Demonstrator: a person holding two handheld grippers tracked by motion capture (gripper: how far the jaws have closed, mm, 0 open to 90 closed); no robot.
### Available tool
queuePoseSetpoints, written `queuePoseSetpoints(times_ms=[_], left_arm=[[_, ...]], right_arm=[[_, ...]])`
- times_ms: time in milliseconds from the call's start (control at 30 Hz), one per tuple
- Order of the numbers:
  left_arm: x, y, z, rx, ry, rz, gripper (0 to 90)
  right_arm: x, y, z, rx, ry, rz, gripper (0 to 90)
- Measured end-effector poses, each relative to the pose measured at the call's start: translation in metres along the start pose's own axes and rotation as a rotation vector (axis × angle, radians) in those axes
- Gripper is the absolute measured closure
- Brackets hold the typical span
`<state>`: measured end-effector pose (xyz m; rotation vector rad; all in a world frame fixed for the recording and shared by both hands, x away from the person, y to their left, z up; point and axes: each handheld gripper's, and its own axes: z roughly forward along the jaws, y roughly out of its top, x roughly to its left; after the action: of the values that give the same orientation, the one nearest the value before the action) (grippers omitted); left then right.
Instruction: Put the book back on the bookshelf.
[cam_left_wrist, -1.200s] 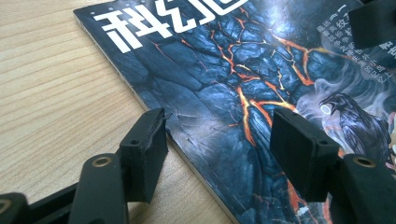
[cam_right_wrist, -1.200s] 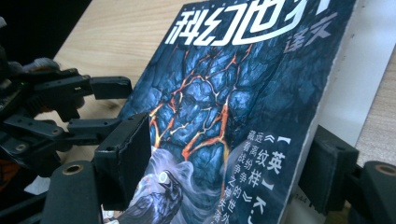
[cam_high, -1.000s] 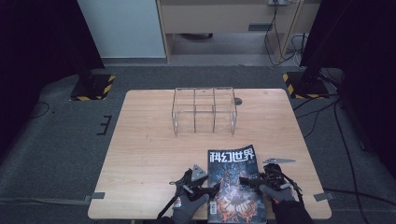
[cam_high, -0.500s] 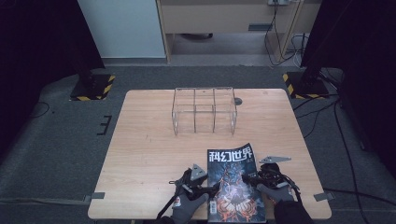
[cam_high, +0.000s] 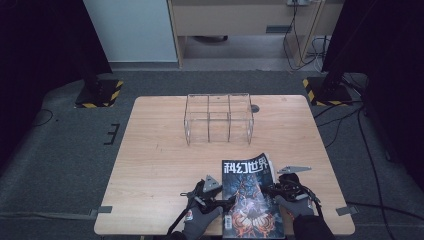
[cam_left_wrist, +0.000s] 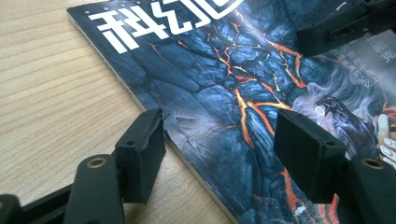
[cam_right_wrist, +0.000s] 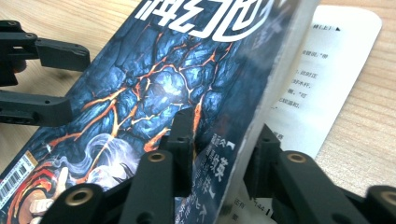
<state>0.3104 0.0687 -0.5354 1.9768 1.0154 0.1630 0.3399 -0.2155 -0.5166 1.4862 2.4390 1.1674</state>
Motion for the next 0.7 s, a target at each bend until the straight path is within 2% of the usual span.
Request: queuePoseSetpoints(times_ms=[167, 367, 400, 700], left_arm=[[0.001, 0.000, 0.000, 0.001, -0.001, 0.003, 32.1], [0.002, 0.000, -0.001, 0.002, -0.002, 0.003, 31.2], [0.002, 0.000, -0.001, 0.002, -0.001, 0.002, 31.2], [0.003, 0.000, -0.001, 0.000, -0.001, -0.002, 30.0]], right_arm=[[0.001, 0.002, -0.003, -0.009, 0.007, 0.006, 75.5], [0.003, 0.003, -0.006, -0.024, 0.014, 0.005, 78.1], [0.004, 0.003, -0.007, -0.022, 0.018, 0.018, 78.4], [0.009, 0.006, -0.012, -0.062, 0.034, 0.010, 81.3]])
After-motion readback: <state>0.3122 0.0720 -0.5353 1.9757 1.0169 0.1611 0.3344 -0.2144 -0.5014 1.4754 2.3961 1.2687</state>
